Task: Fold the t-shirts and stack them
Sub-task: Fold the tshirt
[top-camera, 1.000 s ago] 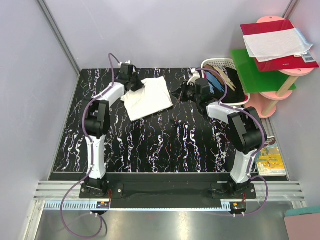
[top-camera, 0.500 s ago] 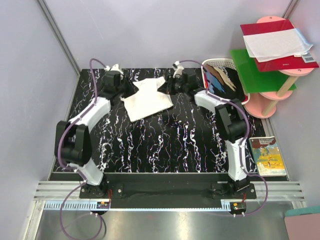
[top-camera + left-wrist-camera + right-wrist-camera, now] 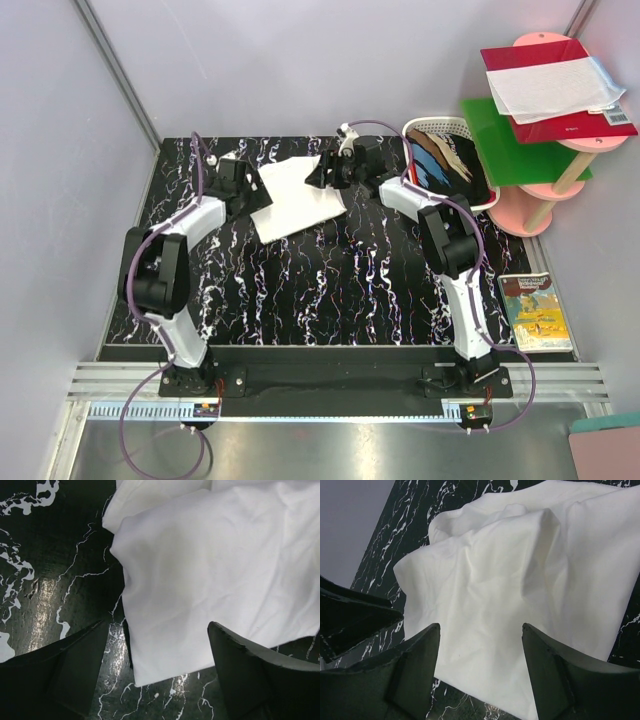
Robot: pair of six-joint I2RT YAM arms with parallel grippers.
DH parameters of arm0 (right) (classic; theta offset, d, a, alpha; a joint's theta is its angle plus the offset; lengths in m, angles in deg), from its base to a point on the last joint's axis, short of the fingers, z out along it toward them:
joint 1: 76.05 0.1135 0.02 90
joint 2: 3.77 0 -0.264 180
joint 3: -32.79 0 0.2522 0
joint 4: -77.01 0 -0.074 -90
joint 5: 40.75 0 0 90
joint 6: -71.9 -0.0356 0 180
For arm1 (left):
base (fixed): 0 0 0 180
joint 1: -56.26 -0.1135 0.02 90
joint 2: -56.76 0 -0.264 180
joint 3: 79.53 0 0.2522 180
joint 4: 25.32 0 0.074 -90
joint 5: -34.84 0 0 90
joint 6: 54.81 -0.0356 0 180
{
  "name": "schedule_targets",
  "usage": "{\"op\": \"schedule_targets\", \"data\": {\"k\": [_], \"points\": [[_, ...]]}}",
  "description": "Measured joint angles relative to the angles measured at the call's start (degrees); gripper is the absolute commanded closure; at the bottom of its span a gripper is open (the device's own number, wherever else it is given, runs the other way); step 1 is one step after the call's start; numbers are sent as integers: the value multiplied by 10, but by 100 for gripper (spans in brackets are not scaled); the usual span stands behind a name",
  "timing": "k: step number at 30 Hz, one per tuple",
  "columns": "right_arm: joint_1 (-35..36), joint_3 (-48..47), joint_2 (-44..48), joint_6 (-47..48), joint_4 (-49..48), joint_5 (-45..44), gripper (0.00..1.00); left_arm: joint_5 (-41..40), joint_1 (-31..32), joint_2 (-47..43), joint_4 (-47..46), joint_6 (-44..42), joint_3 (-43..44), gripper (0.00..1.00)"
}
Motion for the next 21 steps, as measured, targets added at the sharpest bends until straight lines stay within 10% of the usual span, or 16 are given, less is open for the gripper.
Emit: {"op": "schedule_targets", "data": {"k": [4,10,13,21], "points": [[0,-24,-21,0,-1,-6,25,-15,-1,44,7,3,25,23],[0,-76,-66,1,-6,-14,43,-20,-2,104,11,14,84,100],[0,-104,-90,3,-7,-19,98,-19,-2,122,15,14,107,100],[0,-131,-117,2,-11,-31,100,-24,-3,137,19,12,132,100]]}}
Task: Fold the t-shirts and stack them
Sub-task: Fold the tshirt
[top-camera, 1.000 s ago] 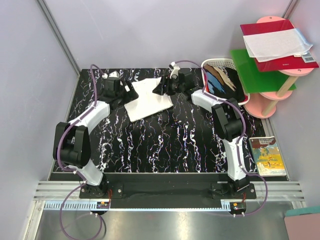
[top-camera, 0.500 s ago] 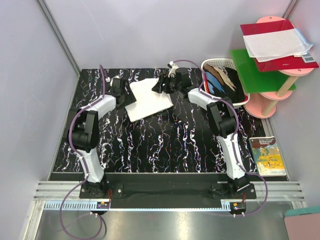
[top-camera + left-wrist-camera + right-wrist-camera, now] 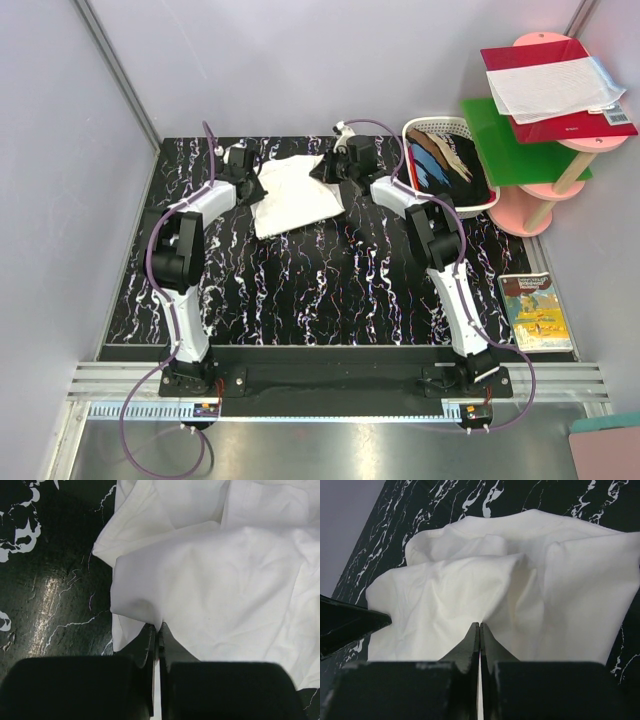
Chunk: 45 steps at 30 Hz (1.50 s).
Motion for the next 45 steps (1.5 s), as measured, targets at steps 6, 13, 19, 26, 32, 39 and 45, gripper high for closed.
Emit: {"op": "schedule_targets", "data": {"k": [6,13,19,26,32,39,45], "points": [[0,86,22,1,-61,-49,100,-4,-1,0,1,-5,19,100],[0,131,45,8,-86,-117,93,-5,-4,2,-6,-16,67,100],[0,149,61,16,-109,-144,27,0,-12,20,-15,-19,94,100],[0,151,65,22,-119,-145,22,11,-15,47,-16,-20,94,100],[0,80,40,17,-115,-126,34,29,-16,65,-19,-20,94,100],[0,-33,-37,-1,-90,-79,47,46,-16,80,-25,-21,96,100],[0,-94,-75,0,-26,-52,100,55,-16,80,-25,-21,96,100]]}}
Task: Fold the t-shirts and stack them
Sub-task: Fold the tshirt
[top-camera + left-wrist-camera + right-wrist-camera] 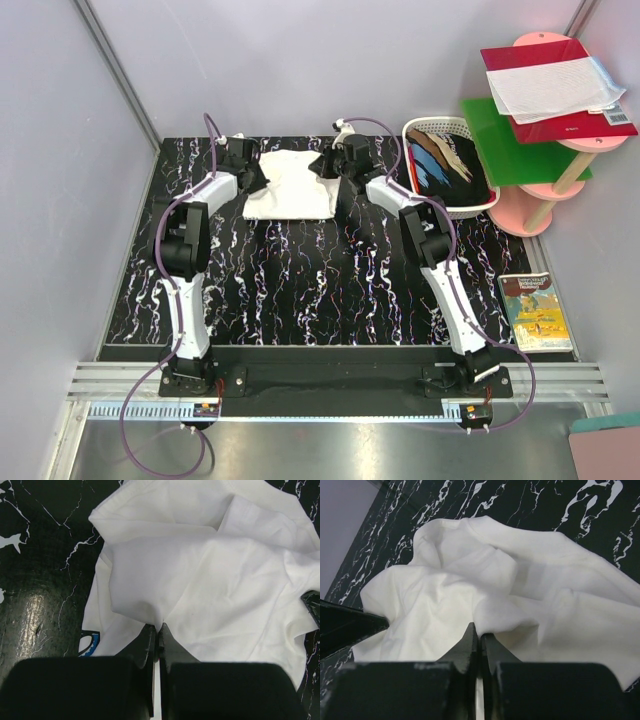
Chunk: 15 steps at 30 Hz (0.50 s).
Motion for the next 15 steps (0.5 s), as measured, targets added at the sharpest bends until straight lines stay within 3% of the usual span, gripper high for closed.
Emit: {"op": "schedule_targets", "data": {"k": [5,15], "points": [[0,13,5,-3,-1,7,100,2,0,0,0,0,0,100],[0,311,168,-5,-139,-55,100,6,1,-11,-57,6,-52,100]]}}
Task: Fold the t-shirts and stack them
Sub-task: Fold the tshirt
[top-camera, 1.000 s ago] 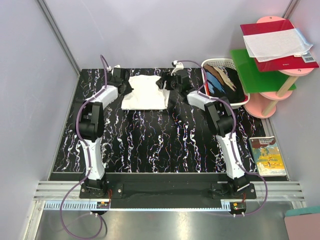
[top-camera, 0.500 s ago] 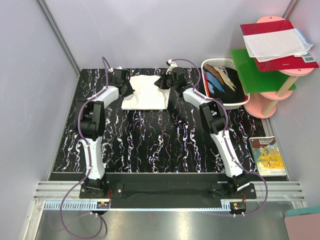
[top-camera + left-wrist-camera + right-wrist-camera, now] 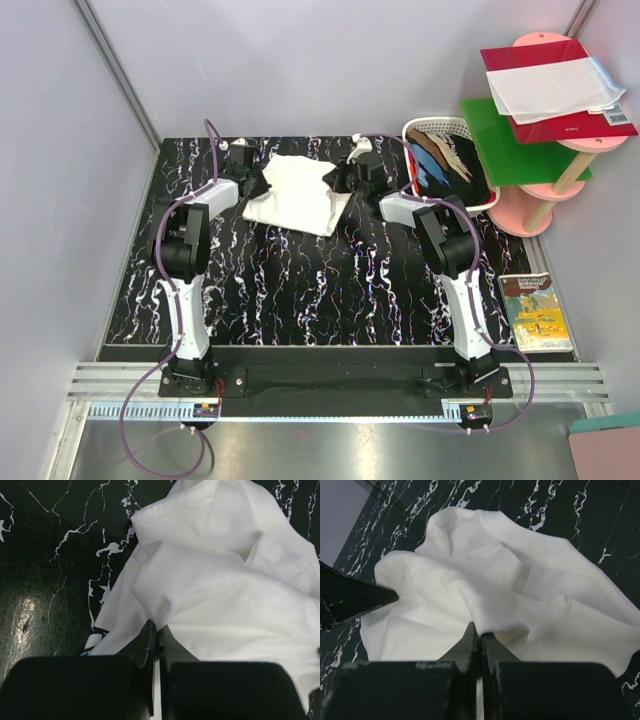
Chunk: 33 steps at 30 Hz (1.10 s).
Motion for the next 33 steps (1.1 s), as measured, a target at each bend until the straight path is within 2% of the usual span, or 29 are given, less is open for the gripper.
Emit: {"op": "schedule_targets", "data": {"k": [6,7,8,9,13,14,16,22,27,28,30,31,32,33], "points": [[0,28,39,2,-52,-36,100,15,0,0,-26,7,-1,100],[0,29,41,2,-60,-39,100,19,0,0,-31,10,-1,96],[0,31,42,2,-66,-43,100,22,0,0,-34,10,-1,85],[0,33,43,2,-69,-47,100,27,0,-1,-39,12,-1,55],[0,49,47,2,-81,-66,100,48,0,-1,-50,9,0,13],[0,51,47,2,-82,-69,100,52,-1,-1,-50,10,1,8],[-1,52,47,2,-82,-75,100,59,-1,-6,-52,12,-5,2],[-11,55,49,-2,-89,-98,100,59,-1,-113,-83,16,-133,1],[-27,56,52,-20,-73,-151,100,56,-1,-176,-90,12,-167,1],[-29,50,52,-25,-59,-162,82,55,-1,-184,-93,10,-170,1],[-34,28,51,-42,-11,-188,63,53,-1,-196,-94,6,-177,1],[-35,10,48,-49,14,-202,57,54,-1,-200,-94,4,-180,1],[-37,-10,44,-55,40,-214,44,54,-1,-203,-94,0,-184,1],[-39,-29,41,-58,64,-223,38,55,-1,-203,-93,-1,-185,1]]}}
